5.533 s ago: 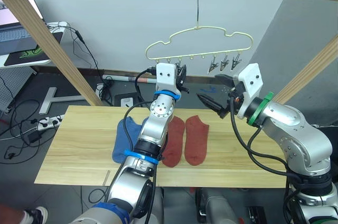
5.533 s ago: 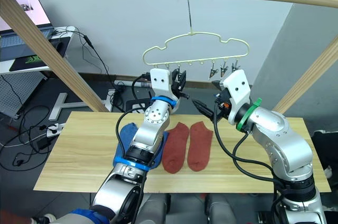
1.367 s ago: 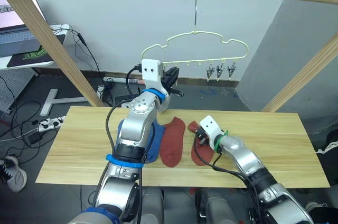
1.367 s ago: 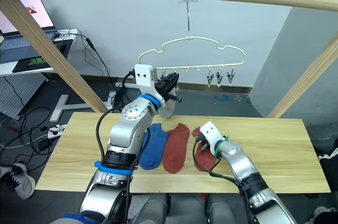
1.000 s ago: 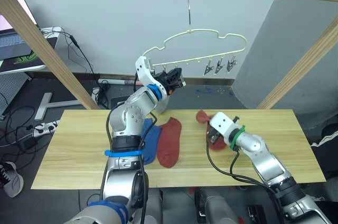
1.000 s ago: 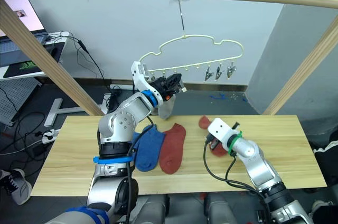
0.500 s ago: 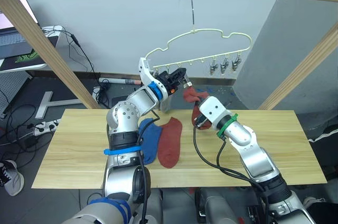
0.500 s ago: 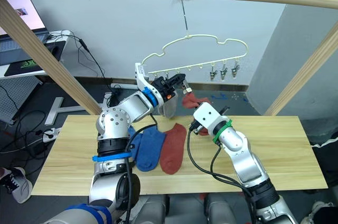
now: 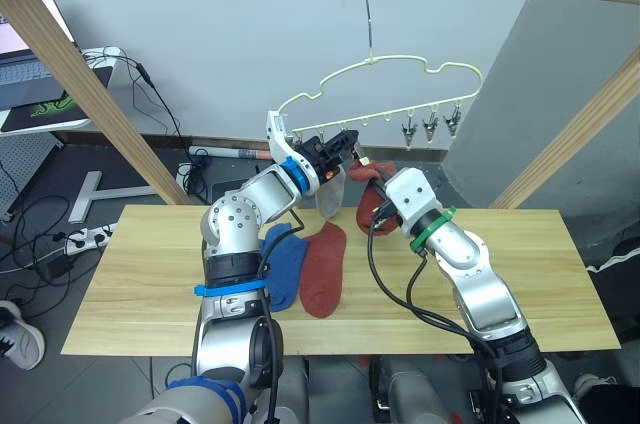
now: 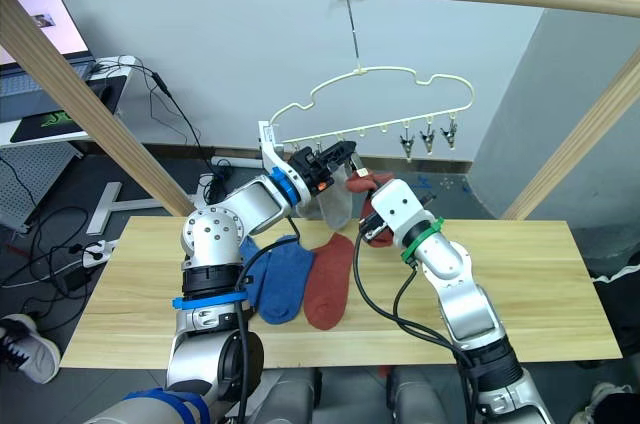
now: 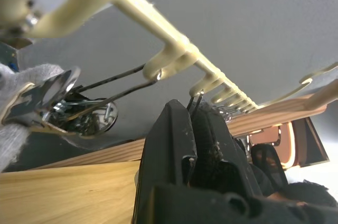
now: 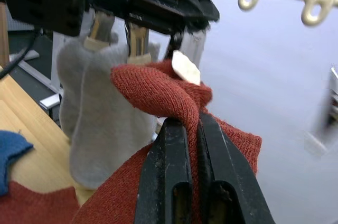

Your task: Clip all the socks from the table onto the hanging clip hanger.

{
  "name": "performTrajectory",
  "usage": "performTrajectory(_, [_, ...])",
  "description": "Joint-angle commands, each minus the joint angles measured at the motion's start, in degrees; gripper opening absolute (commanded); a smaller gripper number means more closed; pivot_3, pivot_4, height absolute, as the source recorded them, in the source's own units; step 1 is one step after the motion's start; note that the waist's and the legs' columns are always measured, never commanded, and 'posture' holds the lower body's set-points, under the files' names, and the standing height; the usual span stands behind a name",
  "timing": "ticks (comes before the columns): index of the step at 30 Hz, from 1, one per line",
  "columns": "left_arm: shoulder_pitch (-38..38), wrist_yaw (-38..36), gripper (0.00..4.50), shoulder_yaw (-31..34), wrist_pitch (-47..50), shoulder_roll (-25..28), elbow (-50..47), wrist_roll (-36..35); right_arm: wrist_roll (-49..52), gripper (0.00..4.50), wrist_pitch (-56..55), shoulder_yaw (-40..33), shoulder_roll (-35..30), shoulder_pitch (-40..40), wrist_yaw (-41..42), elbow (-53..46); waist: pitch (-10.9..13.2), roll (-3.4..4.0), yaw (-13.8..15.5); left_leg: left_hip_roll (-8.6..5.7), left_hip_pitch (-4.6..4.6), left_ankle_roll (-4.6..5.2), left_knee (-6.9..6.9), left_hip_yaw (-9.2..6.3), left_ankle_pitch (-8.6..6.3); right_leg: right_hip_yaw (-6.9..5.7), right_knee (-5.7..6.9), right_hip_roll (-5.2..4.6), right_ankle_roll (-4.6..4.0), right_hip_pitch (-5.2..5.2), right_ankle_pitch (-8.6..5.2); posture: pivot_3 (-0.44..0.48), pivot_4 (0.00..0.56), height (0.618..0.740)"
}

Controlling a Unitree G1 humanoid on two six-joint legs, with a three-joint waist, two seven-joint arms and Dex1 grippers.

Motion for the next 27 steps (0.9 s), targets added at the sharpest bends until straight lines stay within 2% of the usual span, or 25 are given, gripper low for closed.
performTrajectory(1, [-0.3,-0.6,0.00,-0.5,-0.3,0.1,-2.4,-1.8,1.3,0.02,-0.8,-0.9,0.3,-1.1,0.3,-1.3,0.0,0.00,0.0,0.00,0.00,0.00,0.00,0.00,0.00,0.00,-0.01,0.00,0.00,0.00,0.00,0.243,0.190,0.740])
performTrajectory(2, [-0.3,-0.9,0.00,-0.4,-0.3,0.2,-2.5,-2.2,1.4,0.02,-0.8,-1.0,0.4,-1.1,0.3,-1.2,0.0,0.00,0.0,0.00,-0.01,0.00,-0.01,0.00,0.00,0.00,-0.02,0.00,0.00,-0.01,0.00,0.243,0.190,0.740])
performTrajectory(5, [-0.1,-1.0,0.82,-0.2,-0.2,0.4,-2.9,-3.3,1.9,0.00,-0.8,-1.1,0.3,-1.1,0.4,-1.4,0.0,0.00,0.0,0.00,-0.04,0.00,-0.01,0.00,0.00,0.00,-0.06,0.00,0.00,-0.01,0.00,0.243,0.190,0.740])
performTrajectory(15, [0.0,0.0,3.97,0.9,0.9,1.6,-4.0,-6.6,3.2,0.00,-0.3,-1.5,0.3,-1.1,1.0,-1.2,0.0,0.00,0.1,0.00,-0.08,0.00,-0.02,-0.05,0.00,-0.04,-0.12,0.00,0.00,-0.01,0.00,0.255,0.186,0.740])
performTrajectory(17, [0.9,0.5,4.47,1.3,2.6,3.1,-5.2,-7.4,4.1,0.00,0.7,-1.8,0.9,-1.3,1.2,-0.5,0.0,0.00,0.1,0.01,-0.09,0.00,-0.03,-0.05,0.00,-0.05,-0.15,0.00,0.00,-0.01,0.00,0.260,0.182,0.740])
performTrajectory(20, [3.8,2.2,4.47,3.0,7.1,6.3,-9.5,-11.2,7.7,0.00,4.9,-3.3,3.3,-2.2,1.5,0.4,0.0,0.00,-0.2,0.03,-0.08,0.00,-0.10,-0.05,0.00,-0.05,-0.18,0.00,-0.01,-0.02,0.01,0.269,0.183,0.740])
performTrajectory(23, [6.9,3.8,4.50,4.5,12.3,10.7,-14.9,-16.9,11.5,0.76,8.8,-4.1,4.6,-3.4,3.5,0.6,0.0,0.00,0.0,0.09,-0.05,-0.02,-0.33,-0.09,0.01,-0.11,-0.23,0.00,-0.02,-0.05,0.01,0.275,0.180,0.740])
performTrajectory(25, [9.1,4.3,4.50,4.7,15.2,14.1,-18.0,-19.7,14.4,1.41,12.1,-4.5,5.4,-3.7,4.8,0.2,0.0,0.00,0.2,0.12,-0.04,-0.14,-0.54,-0.16,0.08,-0.21,-0.35,0.00,-0.02,-0.05,0.02,0.301,0.181,0.740])
performTrajectory(27, [11.8,3.4,4.50,3.3,16.0,18.1,-20.5,-18.6,17.0,2.13,15.8,-4.9,5.9,-3.5,5.6,-0.8,0.0,0.00,0.5,0.12,-0.05,-0.27,-0.69,-0.20,0.16,-0.26,-0.43,0.00,-0.03,-0.07,0.02,0.315,0.179,0.740])
